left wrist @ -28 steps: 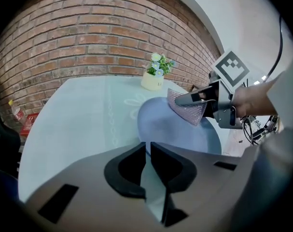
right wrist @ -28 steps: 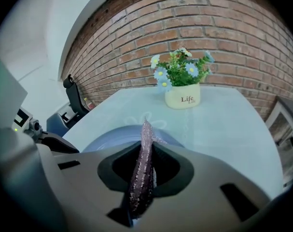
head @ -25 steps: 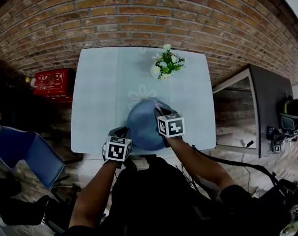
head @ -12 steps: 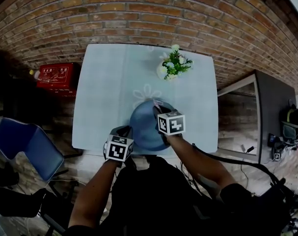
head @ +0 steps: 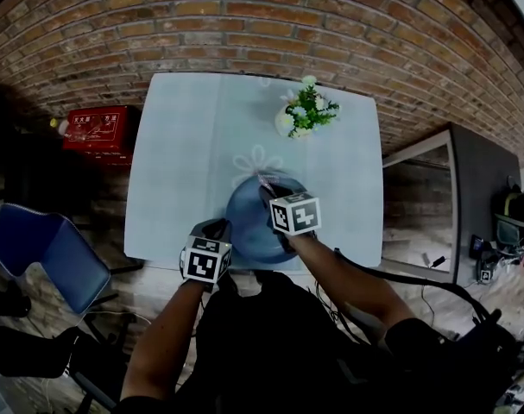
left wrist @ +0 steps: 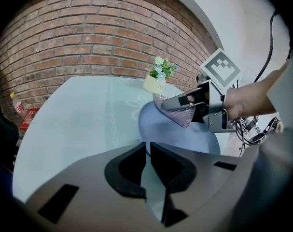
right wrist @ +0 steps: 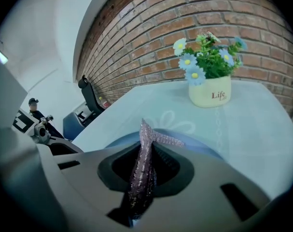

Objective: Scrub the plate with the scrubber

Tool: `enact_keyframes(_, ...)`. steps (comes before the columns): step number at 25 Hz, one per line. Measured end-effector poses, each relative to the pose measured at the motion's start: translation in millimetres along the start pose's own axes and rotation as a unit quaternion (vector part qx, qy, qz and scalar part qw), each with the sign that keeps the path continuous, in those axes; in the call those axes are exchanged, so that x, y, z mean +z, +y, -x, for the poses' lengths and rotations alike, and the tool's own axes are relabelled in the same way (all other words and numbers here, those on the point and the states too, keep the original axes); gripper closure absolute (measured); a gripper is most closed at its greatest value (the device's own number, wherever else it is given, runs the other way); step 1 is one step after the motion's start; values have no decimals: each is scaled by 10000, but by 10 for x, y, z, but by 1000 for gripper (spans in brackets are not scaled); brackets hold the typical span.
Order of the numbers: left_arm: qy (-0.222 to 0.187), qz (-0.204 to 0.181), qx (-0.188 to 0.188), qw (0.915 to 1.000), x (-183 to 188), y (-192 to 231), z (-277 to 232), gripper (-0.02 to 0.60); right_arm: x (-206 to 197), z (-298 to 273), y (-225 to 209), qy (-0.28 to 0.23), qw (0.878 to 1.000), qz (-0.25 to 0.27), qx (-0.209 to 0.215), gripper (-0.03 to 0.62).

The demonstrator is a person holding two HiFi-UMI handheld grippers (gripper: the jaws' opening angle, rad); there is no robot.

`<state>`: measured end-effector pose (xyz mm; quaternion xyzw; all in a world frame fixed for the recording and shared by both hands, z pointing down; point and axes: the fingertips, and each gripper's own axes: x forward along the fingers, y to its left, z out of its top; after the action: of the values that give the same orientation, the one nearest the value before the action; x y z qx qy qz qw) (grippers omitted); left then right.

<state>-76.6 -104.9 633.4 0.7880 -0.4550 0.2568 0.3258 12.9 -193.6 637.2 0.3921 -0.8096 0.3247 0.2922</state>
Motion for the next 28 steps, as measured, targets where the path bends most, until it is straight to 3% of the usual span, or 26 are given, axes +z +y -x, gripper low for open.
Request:
enact_keyframes(13,-27,-24,-3,10000,5,-6,-5,541,-88,-110,233,314,9986,234,370,525)
enact_keyframes(18,-60,270,70,9996,9,22,12,544,-70,-107,325,479,9976,322,386,526)
enact_keyframes(28,-228,296,67,9993,-15,-27,149,555,-134,-120,544,673,9944,502,636,526)
